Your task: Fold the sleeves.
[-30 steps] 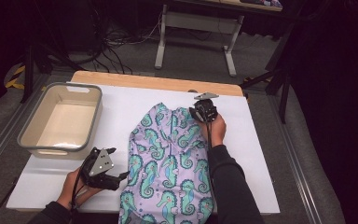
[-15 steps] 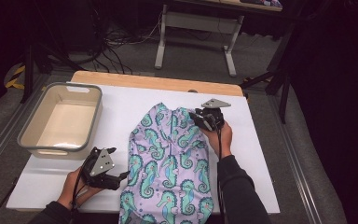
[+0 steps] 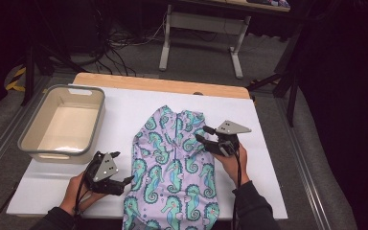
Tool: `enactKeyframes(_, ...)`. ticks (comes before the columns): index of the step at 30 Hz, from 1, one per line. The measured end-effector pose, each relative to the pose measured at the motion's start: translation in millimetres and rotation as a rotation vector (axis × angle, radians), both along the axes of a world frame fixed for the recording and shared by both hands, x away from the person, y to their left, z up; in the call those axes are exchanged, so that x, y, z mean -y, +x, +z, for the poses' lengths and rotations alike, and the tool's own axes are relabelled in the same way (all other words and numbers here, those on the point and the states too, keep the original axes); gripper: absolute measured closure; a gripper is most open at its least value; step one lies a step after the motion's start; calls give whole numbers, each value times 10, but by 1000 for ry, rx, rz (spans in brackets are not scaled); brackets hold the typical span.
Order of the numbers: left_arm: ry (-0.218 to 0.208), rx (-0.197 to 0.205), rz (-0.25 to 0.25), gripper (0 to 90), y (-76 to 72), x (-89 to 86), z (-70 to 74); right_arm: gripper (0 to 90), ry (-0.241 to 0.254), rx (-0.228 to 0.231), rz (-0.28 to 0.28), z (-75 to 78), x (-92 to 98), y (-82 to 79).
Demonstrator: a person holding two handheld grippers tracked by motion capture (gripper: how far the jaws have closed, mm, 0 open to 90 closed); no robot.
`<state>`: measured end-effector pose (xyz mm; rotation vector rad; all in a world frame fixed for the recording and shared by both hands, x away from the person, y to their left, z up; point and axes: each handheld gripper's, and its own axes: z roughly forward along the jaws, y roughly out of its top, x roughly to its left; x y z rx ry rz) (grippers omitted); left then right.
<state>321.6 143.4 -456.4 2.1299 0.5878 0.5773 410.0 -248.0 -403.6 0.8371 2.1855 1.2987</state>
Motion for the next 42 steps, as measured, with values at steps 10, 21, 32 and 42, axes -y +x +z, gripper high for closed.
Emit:
enactKeyframes(10,1,6,1,110,-11,-12,10,321,-11,45,-1,6,71,-269)
enactKeyframes(21,1,11,-1,109,-25,-3,15,217,-2,58,20,-102,165,-571)
enactKeyframes(32,3,10,-10,108,-30,6,10,219,32,98,16,-167,270,-745)
enactKeyframes(42,-9,12,-8,109,-42,6,19,230,70,112,-9,-217,400,-857)
